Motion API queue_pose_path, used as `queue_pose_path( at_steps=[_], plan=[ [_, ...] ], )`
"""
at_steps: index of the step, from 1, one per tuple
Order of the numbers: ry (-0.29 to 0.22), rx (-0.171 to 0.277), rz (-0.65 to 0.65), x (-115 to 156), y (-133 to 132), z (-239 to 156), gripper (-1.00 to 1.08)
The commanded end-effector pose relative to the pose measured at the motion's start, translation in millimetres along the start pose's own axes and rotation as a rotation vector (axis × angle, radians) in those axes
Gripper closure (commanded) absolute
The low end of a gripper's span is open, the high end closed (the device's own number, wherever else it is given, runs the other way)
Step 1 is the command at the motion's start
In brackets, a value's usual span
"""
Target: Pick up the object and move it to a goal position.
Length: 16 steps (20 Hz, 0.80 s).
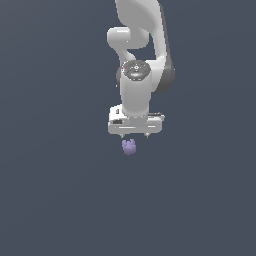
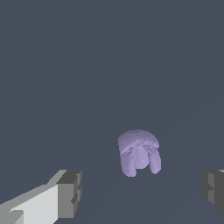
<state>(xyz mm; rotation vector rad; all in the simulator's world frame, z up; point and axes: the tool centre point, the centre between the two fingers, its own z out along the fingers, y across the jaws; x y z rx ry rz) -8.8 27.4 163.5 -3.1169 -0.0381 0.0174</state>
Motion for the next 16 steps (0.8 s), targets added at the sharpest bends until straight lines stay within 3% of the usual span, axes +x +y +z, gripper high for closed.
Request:
queue_pose_path(
  at_steps=[1, 9, 16],
  plan=[
    [0.000, 0.000, 0.000, 0.0, 0.0, 0.0, -0.92],
    [-0.015, 0.025, 0.023, -4.5, -15.3, -3.0, -0.92],
    [-0.013, 0.021, 0.009, -5.0, -12.0, 3.0, -0.92]
  ],
)
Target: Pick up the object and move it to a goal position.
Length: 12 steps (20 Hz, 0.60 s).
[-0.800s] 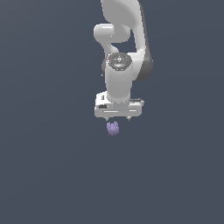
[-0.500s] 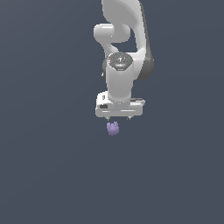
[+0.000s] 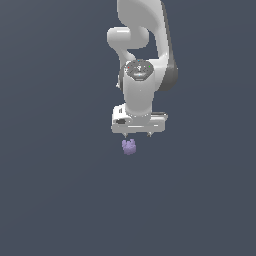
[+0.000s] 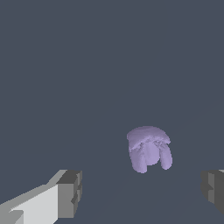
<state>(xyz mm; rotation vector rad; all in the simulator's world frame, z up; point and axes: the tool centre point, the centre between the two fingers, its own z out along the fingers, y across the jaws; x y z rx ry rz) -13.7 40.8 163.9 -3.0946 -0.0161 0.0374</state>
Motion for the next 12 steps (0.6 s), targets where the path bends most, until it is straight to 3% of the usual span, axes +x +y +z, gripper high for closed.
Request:
queue_pose_path(
  at_steps=[1, 12],
  plan=[
    [0.001, -0.004, -0.012, -0.8, 3.1, 5.9, -0.92],
    [0.016, -0.039, -0.140, -9.7, 30.6, 57.7, -0.92]
  ],
)
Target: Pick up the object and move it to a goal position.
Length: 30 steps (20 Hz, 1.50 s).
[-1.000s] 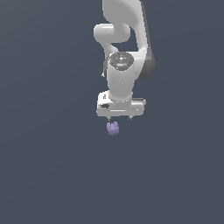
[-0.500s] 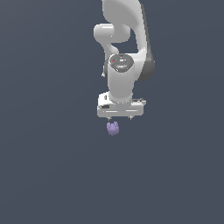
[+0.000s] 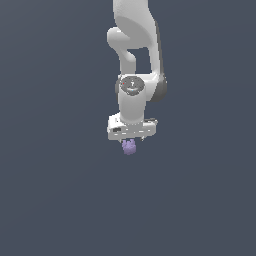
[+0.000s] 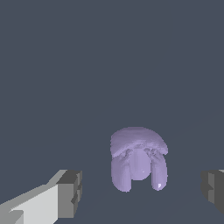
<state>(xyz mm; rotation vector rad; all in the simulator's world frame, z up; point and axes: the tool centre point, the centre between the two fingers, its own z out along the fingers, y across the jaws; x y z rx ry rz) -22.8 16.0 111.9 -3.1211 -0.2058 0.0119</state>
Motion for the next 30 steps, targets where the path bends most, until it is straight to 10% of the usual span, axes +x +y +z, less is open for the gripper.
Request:
queue_pose_path(
  at_steps=[1, 27, 28, 30],
  plan=[
    [0.004, -0.007, -0.028, -3.1, 4.6, 10.5, -0.92],
    [0.006, -0.014, -0.059, -7.1, 10.4, 72.2, -0.92],
    [0.006, -0.014, -0.059, -7.1, 10.4, 72.2, 1.08],
    [0.006, -0.014, -0.059, -7.1, 10.4, 72.2, 1.08]
  ],
)
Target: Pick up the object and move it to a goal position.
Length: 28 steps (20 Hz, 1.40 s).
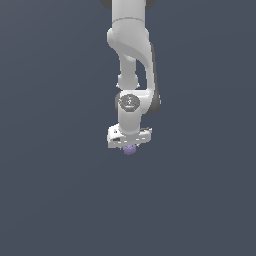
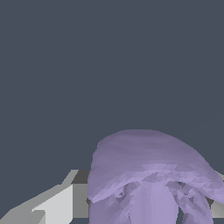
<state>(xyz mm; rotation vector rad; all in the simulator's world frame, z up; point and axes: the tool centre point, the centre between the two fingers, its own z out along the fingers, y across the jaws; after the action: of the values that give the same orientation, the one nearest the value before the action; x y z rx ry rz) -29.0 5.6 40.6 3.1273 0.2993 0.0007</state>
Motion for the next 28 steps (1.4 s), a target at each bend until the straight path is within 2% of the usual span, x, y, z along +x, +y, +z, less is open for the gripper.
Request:
queue_pose_path(
  at_steps=[1, 16, 22, 28],
  plan=[
    [-0.001, 0.000, 0.000, -0.1, -0.1, 1.0, 1.08],
    [0.000, 0.000, 0.000, -5.5, 1.0, -14.0, 1.08],
    [0.000, 0.000, 0.000, -17.0, 3.1, -43.5, 1.08],
    [0.000, 0.000, 0.000, -34.7, 6.4, -89.9, 1.08]
  ],
)
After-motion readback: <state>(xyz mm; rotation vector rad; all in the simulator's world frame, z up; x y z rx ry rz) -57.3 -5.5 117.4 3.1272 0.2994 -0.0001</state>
